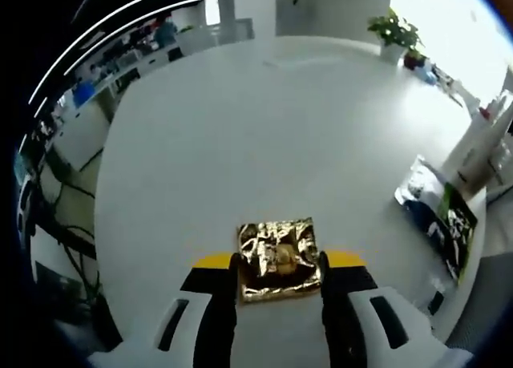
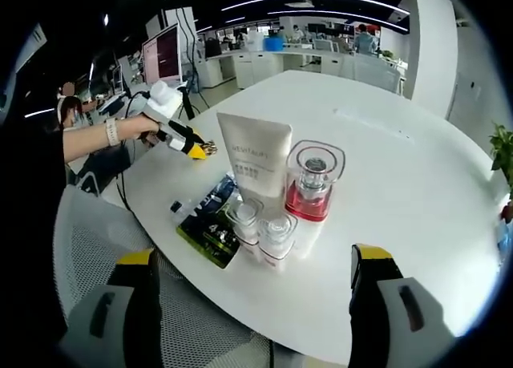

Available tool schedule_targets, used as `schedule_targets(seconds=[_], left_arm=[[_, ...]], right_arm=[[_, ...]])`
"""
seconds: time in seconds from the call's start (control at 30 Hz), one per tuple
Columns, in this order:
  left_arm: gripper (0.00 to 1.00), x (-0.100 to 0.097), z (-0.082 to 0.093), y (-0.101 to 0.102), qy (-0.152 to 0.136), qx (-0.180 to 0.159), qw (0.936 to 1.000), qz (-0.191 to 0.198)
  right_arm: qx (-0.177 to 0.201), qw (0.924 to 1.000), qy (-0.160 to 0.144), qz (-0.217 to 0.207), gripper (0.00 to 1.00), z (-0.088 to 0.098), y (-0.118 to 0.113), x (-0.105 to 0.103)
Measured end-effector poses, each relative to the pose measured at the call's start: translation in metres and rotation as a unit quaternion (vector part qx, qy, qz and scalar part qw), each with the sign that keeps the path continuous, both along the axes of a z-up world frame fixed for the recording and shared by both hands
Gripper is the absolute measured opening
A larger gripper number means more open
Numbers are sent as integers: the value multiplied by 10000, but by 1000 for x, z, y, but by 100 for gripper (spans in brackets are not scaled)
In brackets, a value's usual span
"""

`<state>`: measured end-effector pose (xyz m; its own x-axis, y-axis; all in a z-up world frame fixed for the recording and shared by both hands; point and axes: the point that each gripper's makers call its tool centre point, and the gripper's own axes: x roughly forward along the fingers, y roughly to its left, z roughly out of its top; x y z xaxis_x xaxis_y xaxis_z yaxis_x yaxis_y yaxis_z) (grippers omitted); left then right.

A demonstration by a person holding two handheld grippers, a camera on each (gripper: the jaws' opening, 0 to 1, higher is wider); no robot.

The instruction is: Arrange the skincare products in the storage area until every visible bottle or jar stands upright without overlapping.

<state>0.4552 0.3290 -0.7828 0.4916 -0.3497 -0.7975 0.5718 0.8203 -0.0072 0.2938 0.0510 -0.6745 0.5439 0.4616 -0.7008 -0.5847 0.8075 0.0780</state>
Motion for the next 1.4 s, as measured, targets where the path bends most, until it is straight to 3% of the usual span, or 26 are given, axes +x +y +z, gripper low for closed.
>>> schedule_targets(seconds=[0.37,0.87,1.2,1.4], left_arm=[[37,-1,0,-2,76,45,9998,-172],[37,-24,0,-23,237,165,9938,-1077],[37,-37,7,-41,227,280,9836,-1767],[36,-49,9,-54,229,490,9697,-2384]], right_arm=[[17,10000,-31,-15,100,1,0,0],[-37,10000,-47,43,100,2,3,0],[-15,9999,-76,98,100,4,5,1],[-16,9999,-58,102,100,3,4,-2]])
